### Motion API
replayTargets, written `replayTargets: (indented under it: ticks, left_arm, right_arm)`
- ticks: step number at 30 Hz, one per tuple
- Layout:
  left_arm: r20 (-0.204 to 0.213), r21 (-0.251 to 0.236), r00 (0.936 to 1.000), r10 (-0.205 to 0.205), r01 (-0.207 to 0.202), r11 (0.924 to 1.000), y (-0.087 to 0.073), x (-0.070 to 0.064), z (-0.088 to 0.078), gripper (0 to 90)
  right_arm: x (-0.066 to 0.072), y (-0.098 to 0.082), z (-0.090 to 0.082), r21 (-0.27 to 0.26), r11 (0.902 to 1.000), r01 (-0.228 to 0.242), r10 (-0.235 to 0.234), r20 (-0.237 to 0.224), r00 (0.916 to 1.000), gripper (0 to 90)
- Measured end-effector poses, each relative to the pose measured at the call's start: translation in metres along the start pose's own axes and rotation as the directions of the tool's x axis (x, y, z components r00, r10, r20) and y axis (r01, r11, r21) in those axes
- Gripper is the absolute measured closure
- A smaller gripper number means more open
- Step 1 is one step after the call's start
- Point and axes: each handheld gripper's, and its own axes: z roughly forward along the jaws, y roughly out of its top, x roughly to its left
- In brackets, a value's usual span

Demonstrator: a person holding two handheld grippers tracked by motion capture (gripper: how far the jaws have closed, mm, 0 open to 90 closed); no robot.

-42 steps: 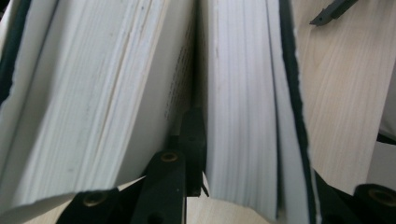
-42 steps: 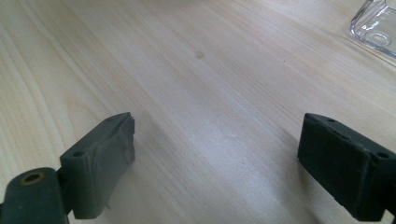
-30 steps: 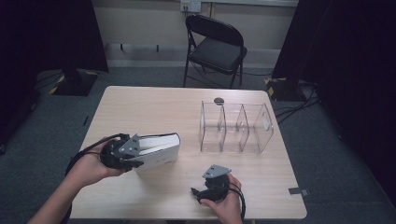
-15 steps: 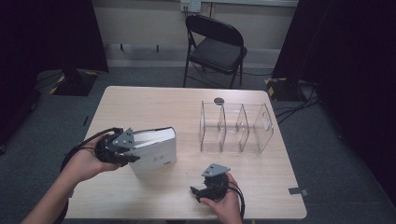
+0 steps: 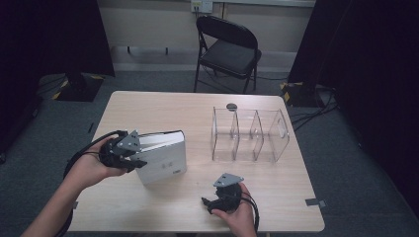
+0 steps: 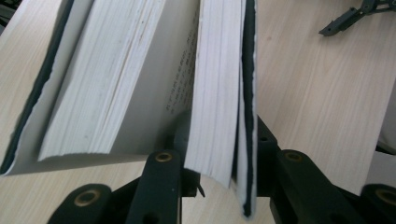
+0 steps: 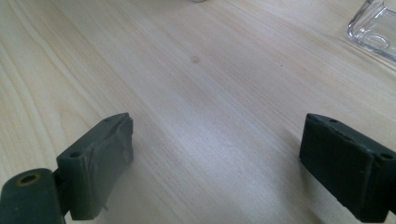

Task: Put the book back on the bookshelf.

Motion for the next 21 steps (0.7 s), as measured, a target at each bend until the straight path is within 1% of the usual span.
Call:
replayTargets:
  ticks: [2, 3, 4, 5, 10, 12, 13, 14, 16, 17, 19, 21]
  left_arm:
    - [-0.007, 0.012, 1.0, -0.001, 0.001, 0.9999, 0.0003, 0.0018, -0.0013, 70.5]
    - [-0.018, 0.0, 0.9998, -0.008, 0.008, 1.0, -0.0001, 0.0011, -0.0003, 70.1]
    - [-0.026, 0.002, 0.9997, 0.001, -0.001, 1.0, -0.0002, 0.0018, -0.0003, 69.6]
    - [-0.031, 0.003, 0.9995, -0.002, 0.002, 1.0, -0.0005, 0.002, -0.0005, 69.3]
    - [-0.031, -0.007, 0.9995, -0.007, 0.006, 1.0, -0.001, 0.0009, -0.0004, 69.1]
    - [-0.04, -0.028, 0.9989, -0.025, 0.024, 0.9993, -0.0017, 0.0001, 0.0012, 68.4]
    - [-0.045, -0.018, 0.9988, -0.022, 0.022, 0.9996, -0.0018, 0.0009, 0.0003, 68.2]
    - [-0.043, -0.016, 0.999, -0.009, 0.008, 0.9998, -0.0017, 0.002, 0.0001, 67.6]
    - [-0.055, -0.028, 0.9982, -0.025, 0.023, 0.9993, -0.0021, 0.002, 0.0007, 66.8]
    - [-0.051, -0.019, 0.9986, -0.016, 0.015, 0.9997, -0.0022, 0.003, 0.0, 66.2]
    - [-0.053, -0.013, 0.9985, -0.013, 0.012, 0.9998, -0.0023, 0.0034, 0.0, 66.1]
    - [-0.048, -0.011, 0.9987, -0.017, 0.017, 0.9998, -0.0021, 0.0041, 0.0001, 66.0]
  right_arm:
    - [0.0, 0.0, 0.0, 0.0, 1.0, 0.0, 0.0, 0.0, 1.0, 8.8]
    - [0.0, 0.0, 0.0, 0.0, 1.0, 0.0, 0.0, 0.0, 1.0, 8.8]
    - [0.0, 0.0, 0.0, 0.0, 1.0, -0.001, 0.001, 0.0, 1.0, 8.8]
    - [0.0, 0.0, 0.0, 0.0, 1.0, 0.0, 0.0, 0.0, 1.0, 8.8]
    - [0.0, 0.0, 0.0, 0.0, 1.0, 0.0, 0.0, 0.0, 1.0, 8.8]
    - [0.0, 0.0, 0.0, 0.0, 1.0, 0.0, 0.0, 0.0, 1.0, 8.8]
    - [0.0, 0.0, 0.0, 0.0, 1.0, 0.0, 0.0, 0.0, 1.0, 8.8]
    - [0.0, 0.0, 0.0, 0.0, 1.0, 0.0, 0.0, 0.0, 1.0, 8.8]
    - [0.0, 0.0, 0.0, 0.0, 1.0, 0.0, 0.0, 0.0, 1.0, 8.8]
    - [0.0, 0.0, 0.0, 0.0, 1.0, 0.0, 0.0, 0.0, 1.0, 8.8]
    - [0.0, 0.0, 0.0, 0.0, 1.0, 0.0, 0.0, 0.0, 1.0, 8.8]
    - [0.0, 0.0, 0.0, 0.0, 1.0, 0.0, 0.0, 0.0, 1.0, 8.8]
